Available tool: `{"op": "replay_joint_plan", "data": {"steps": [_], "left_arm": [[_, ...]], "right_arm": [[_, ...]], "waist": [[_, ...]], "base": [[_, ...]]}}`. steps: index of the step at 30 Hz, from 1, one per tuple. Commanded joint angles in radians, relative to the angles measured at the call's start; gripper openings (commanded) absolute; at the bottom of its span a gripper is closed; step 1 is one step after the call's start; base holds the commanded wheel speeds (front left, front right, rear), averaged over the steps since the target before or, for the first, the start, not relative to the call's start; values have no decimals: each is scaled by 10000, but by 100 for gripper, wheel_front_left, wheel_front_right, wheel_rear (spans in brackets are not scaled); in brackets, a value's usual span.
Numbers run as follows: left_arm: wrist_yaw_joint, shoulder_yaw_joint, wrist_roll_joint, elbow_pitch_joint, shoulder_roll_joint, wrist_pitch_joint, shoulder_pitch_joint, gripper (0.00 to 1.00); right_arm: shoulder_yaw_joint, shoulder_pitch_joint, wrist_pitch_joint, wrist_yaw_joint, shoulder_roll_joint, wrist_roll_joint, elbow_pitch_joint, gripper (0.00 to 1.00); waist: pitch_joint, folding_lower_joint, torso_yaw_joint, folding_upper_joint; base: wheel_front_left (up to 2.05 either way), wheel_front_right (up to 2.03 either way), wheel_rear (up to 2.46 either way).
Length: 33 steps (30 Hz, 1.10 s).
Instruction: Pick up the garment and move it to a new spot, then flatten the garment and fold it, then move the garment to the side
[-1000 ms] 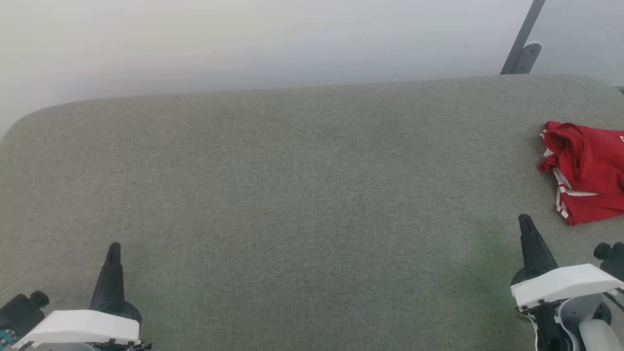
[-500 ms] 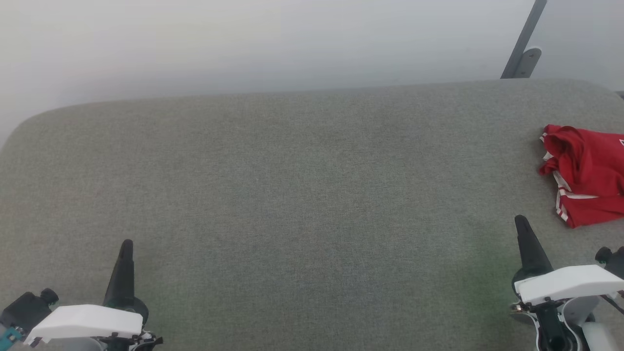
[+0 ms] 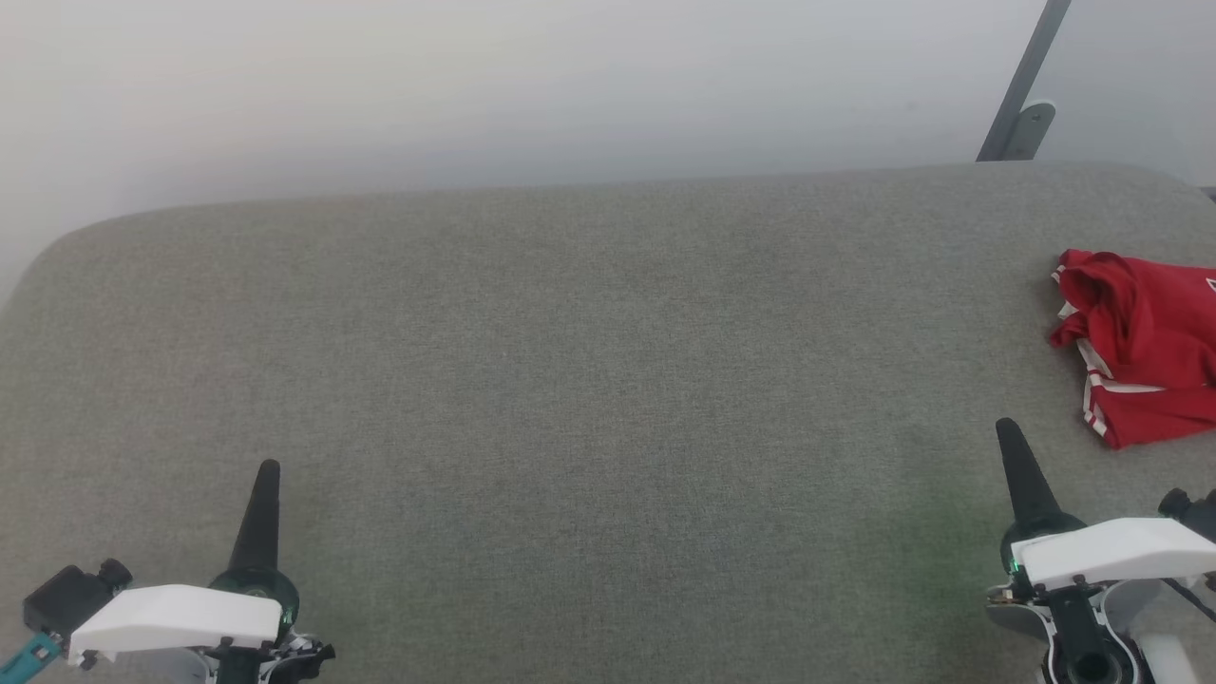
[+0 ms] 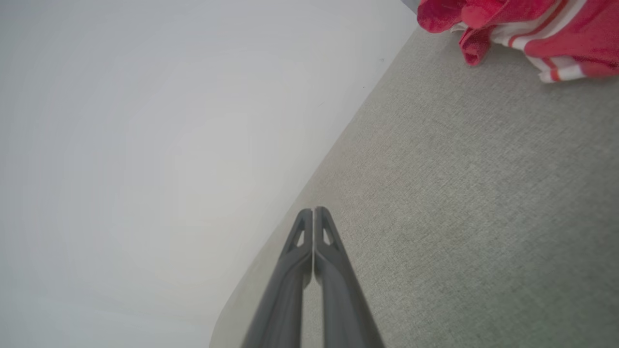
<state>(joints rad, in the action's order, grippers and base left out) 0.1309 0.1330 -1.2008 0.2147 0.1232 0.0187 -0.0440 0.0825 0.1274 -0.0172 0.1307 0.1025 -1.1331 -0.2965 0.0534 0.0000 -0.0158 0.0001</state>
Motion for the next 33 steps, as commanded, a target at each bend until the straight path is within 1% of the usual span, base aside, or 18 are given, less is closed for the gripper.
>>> {"op": "replay_joint_plan", "data": {"steps": [1, 20, 33], "left_arm": [[-2, 0, -283, -53, 25, -72, -223, 0], [-2, -72, -1684, 78, -252, -556, -404, 0], [-2, -110, -2492, 156, -425, -817, -502, 0]], "right_arm": [[48, 5, 76, 4, 8, -248, 148, 0], [146, -89, 550, 3, -206, -1948, 301, 0], [210, -136, 812, 2, -306, -2876, 378, 0]], "waist": [[-10, 0, 4, -1], [-165, 0, 52, -1], [-262, 0, 82, -1]], "base": [[0, 0, 0], [0, 0, 0], [0, 0, 0]]}}
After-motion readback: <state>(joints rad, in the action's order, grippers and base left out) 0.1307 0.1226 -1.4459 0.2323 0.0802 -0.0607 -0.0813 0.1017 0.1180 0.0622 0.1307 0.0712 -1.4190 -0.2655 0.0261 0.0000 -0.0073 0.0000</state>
